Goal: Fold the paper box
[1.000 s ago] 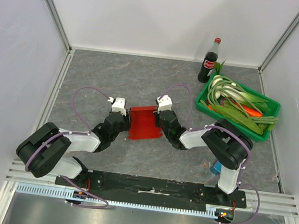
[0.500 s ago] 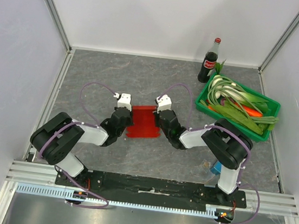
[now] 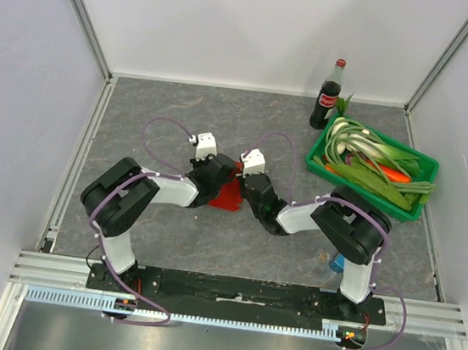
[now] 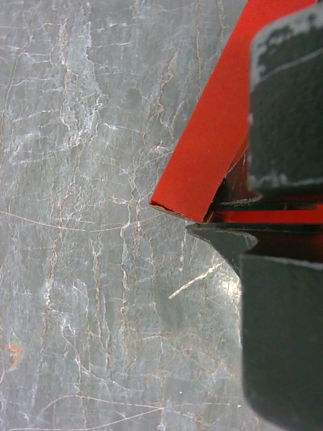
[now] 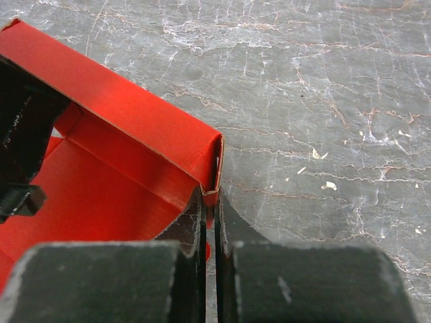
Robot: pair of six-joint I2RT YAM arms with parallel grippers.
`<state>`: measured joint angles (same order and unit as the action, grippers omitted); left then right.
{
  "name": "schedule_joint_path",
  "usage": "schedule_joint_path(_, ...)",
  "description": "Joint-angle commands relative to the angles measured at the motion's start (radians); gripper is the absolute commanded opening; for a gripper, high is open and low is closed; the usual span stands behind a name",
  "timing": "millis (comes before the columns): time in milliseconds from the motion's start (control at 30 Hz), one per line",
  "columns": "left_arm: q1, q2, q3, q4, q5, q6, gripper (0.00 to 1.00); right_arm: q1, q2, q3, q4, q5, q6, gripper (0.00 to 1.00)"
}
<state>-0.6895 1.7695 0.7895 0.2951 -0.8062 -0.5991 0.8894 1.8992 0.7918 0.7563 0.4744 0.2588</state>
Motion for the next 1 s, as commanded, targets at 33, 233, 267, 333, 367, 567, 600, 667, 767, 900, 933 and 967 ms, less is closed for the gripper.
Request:
schedule_joint_path(33,-0.015,0.088,0.042,-0.194,-0.111,-0.231,0.02,0.031,0.008,-0.017,0.100,-0.004,0.023,0.00)
schedule_joint_path(233,-0.018,0.045,-0.068,0.016,-0.030,-0.082,0.02,0.029,0.014,0.007,0.060,0.027,0.030,0.00)
schedule_joint_path(267,-0.015,0.016,-0.085,0.068,0.002,-0.059,0.02,0.028,0.017,0.018,0.051,0.033,0.030,0.00)
schedule_joint_path(333,-0.015,-0.019,-0.145,0.122,0.038,-0.012,0.16,0.028,0.020,0.027,0.028,0.032,0.028,0.00)
schedule_joint_path(367,-0.013,-0.053,-0.160,0.142,0.074,-0.002,0.24,0.023,0.018,0.027,0.026,0.032,0.023,0.00)
schedule_joint_path(567,0.010,-0.174,-0.279,0.262,0.229,0.074,0.50,-0.023,0.005,0.030,-0.021,-0.008,0.023,0.00)
schedule_joint_path(600,0.011,-0.209,-0.294,0.277,0.248,0.094,0.54,-0.029,0.003,0.032,-0.037,-0.016,0.020,0.00)
schedule_joint_path(667,0.015,-0.254,-0.343,0.318,0.321,0.104,0.60,-0.041,-0.002,0.034,-0.048,-0.033,0.011,0.00)
schedule_joint_path(767,0.018,-0.346,-0.397,0.328,0.392,0.107,0.68,-0.055,-0.006,0.032,-0.052,-0.048,0.008,0.00)
schedule_joint_path(900,0.031,-0.467,-0.449,0.279,0.427,0.067,0.68,-0.060,-0.011,0.030,-0.057,-0.059,-0.003,0.00)
schedule_joint_path(933,0.038,-0.511,-0.460,0.242,0.430,0.059,0.68,-0.063,-0.012,0.029,-0.057,-0.065,-0.009,0.00)
schedule_joint_path(967,0.056,-0.530,-0.460,0.219,0.433,0.052,0.67,-0.063,-0.011,0.029,-0.057,-0.069,-0.010,0.00)
